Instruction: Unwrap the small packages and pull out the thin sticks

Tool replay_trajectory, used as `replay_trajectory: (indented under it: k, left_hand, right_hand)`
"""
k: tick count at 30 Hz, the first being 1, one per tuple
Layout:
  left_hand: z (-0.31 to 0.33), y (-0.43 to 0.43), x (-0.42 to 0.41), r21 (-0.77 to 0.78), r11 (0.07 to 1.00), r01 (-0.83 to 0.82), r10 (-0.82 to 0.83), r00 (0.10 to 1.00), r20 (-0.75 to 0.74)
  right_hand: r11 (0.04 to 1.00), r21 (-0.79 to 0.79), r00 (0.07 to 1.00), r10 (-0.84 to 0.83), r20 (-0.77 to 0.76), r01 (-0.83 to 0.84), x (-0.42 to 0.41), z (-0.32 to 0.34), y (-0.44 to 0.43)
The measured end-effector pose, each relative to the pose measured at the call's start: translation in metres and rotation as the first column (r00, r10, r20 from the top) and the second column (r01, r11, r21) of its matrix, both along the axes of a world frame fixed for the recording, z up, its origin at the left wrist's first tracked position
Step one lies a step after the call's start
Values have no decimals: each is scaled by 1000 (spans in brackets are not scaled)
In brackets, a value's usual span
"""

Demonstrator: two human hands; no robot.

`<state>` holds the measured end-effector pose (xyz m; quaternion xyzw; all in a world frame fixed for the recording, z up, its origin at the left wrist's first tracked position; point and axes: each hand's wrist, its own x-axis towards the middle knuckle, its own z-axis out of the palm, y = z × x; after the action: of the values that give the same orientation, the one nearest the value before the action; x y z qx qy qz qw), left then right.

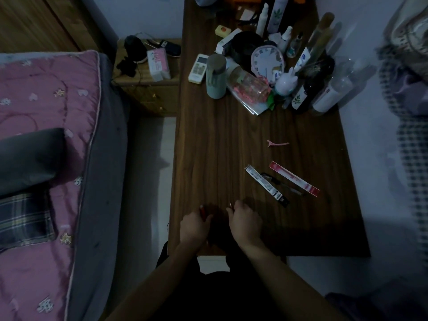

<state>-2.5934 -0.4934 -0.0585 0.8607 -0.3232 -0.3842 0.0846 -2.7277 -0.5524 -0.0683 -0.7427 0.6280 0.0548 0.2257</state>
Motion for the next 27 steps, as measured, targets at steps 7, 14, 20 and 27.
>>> replay_trajectory:
  k: [7, 14, 20, 27]
  left_hand:
    - [2, 4, -2, -58, 998, -9, 6, 999, -48]
    - [4, 0, -4, -42, 997, 58, -57, 998, 28]
    - [6, 0, -6, -19, 1000, 7, -6, 1000, 30]
    - [21, -8, -17, -114, 991, -66, 70, 997, 27]
  right_hand:
    - [998, -26, 998, 57, -34, -58, 2, 1, 0]
    - [997, 31, 998, 68, 8, -69, -3, 10, -5]
    - [999, 39, 993, 21, 116, -25, -37, 23, -20]
    - [986, -3, 981, -163, 104, 164, -109, 28, -69]
